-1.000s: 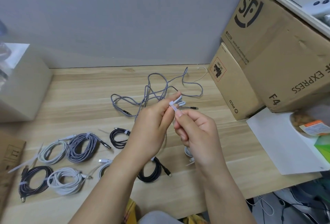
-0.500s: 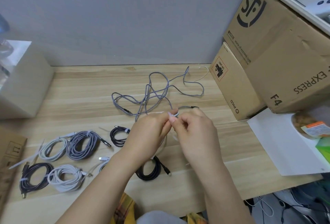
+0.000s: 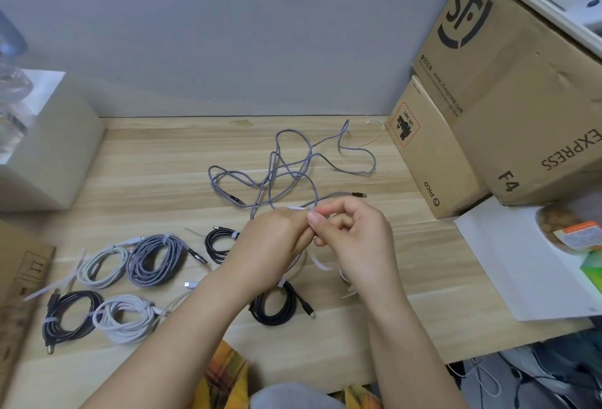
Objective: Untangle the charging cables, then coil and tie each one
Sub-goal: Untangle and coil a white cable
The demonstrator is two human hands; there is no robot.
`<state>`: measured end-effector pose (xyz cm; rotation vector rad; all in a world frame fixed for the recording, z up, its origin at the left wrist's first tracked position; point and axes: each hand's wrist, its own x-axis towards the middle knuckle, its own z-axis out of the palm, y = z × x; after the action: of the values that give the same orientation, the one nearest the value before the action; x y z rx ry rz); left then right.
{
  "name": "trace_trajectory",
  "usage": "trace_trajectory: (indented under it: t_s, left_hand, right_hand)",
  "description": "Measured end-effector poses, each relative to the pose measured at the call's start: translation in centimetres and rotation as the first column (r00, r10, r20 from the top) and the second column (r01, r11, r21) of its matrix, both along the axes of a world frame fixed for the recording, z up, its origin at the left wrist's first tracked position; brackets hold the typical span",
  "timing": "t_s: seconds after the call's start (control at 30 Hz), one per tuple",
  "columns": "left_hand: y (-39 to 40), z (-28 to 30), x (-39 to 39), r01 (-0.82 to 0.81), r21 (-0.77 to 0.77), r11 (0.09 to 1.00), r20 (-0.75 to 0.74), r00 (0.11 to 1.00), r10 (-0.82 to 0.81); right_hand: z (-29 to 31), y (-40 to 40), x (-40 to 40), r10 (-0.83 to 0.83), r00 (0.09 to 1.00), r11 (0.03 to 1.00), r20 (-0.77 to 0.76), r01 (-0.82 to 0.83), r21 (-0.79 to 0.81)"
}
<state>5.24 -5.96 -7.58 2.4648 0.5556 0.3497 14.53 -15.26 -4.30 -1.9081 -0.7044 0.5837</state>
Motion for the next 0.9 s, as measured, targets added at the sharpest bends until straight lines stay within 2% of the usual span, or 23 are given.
trace_trajectory:
  t_s: [0.1,0.2,0.4,0.47,0.53,0.63,0.7,0.73,0.83,0.9]
  left_hand:
    - [0.3,-0.2,-0.1,-0.019,0.062,0.998,-0.012,1.000,0.020]
    - [0.4,-0.3,-0.2,0.004,0.118,0.993,0.050,0.999,-0.010]
    - [0.2,-1.0,-0.3,0.061,0.170,0.984,0.076,0.994,-0.075]
    - [-0.1,-1.0,-0.2,0.064,0.102,0.993,0.094,0.993,-0.074]
    - [-0.3,-1.5,0.2,0.051,0.040,0.998,0.056,0.997,-0.053]
    - [0.2,-2.2,0.7,-0.027,-0.040,0.999,-0.096,0.995,0.023]
    - [0.6,-1.8,0.6,-0.109,-0.112,0.988,-0.108,0.989,0.097]
    - [0.8,-1.7,0.4,-0.133,-0.100,0.986,-0.101,0.987,0.123]
    - [1.6,-2.0,-0.3,-0.120,0.085,0.989,-0.045,0.991,0.124]
    - [1.8,-1.9,-0.3,-0.093,0.178,0.980,-0.008,0.995,0.096]
  right_hand:
    - [-0.3,0.2,-0.2,-0.017,0.999,1.000,0.042,0.016,0.013]
    - [-0.3,0.3,-0.2,-0.036,0.994,0.999,0.101,0.035,0.008]
    - [-0.2,0.3,-0.1,0.050,0.997,0.986,0.063,-0.039,-0.161]
    - [0.4,0.6,-1.0,0.048,0.980,0.992,0.191,-0.025,-0.125]
    - [1.3,0.6,-1.9,0.057,0.972,0.996,0.228,-0.072,0.055]
    - [2.3,0.4,-2.8,0.184,0.980,0.937,0.075,-0.198,0.287]
    - [2.5,0.2,-2.8,0.271,0.956,0.895,-0.110,-0.209,0.394]
    - [2.6,0.0,-2.7,0.284,0.939,0.890,-0.192,-0.184,0.417]
    - [2.5,-0.3,-1.9,0.231,0.903,0.948,-0.362,-0.125,0.294]
    - [1.4,-0.2,-1.1,0.187,0.917,0.982,-0.351,-0.165,0.094]
